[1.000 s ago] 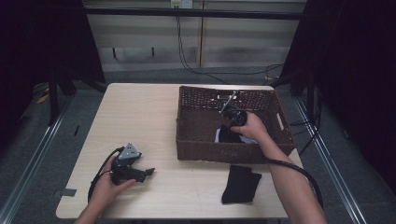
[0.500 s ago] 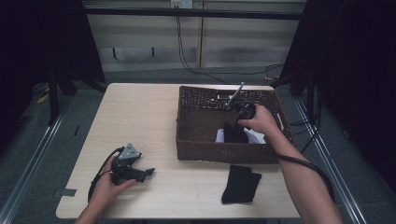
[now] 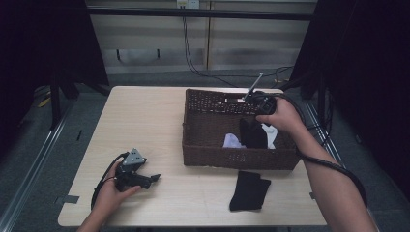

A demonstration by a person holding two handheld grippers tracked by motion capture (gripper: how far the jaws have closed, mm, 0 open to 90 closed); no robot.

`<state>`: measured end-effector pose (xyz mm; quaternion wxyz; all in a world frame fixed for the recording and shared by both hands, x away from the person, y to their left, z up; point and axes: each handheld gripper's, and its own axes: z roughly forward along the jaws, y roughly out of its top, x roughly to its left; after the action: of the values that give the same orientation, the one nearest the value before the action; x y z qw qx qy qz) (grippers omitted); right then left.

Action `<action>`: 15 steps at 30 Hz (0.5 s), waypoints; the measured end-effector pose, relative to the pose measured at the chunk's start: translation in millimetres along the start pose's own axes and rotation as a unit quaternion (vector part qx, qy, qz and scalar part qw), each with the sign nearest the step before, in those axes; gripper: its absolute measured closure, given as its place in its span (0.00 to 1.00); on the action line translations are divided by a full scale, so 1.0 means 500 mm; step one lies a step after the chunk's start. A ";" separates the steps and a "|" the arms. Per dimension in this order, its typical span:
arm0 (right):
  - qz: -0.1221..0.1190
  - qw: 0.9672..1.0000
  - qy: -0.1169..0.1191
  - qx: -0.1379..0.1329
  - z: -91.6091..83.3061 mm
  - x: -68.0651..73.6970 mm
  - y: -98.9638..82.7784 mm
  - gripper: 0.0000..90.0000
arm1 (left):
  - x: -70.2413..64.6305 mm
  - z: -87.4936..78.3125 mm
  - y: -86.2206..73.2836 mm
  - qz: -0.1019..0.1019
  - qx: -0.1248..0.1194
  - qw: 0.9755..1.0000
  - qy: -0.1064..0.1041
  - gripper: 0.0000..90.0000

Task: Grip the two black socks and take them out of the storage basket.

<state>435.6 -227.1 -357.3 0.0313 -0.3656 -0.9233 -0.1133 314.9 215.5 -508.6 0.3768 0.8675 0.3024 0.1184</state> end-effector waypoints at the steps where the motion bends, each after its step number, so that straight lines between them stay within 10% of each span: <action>1: 0.000 1.000 0.000 0.000 0.000 0.000 0.000 0.97 | 0.000 0.000 0.000 -0.001 0.000 1.000 0.000 0.17; 15: -0.009 1.000 -0.019 -0.005 -0.101 0.015 0.002 0.97 | -0.001 0.000 0.000 -0.002 0.000 1.000 -0.001 0.17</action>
<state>429.6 -232.9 -307.1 0.0111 -0.3593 -0.9265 -0.1113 314.7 215.2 -508.8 0.3778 0.8668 0.3039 0.1164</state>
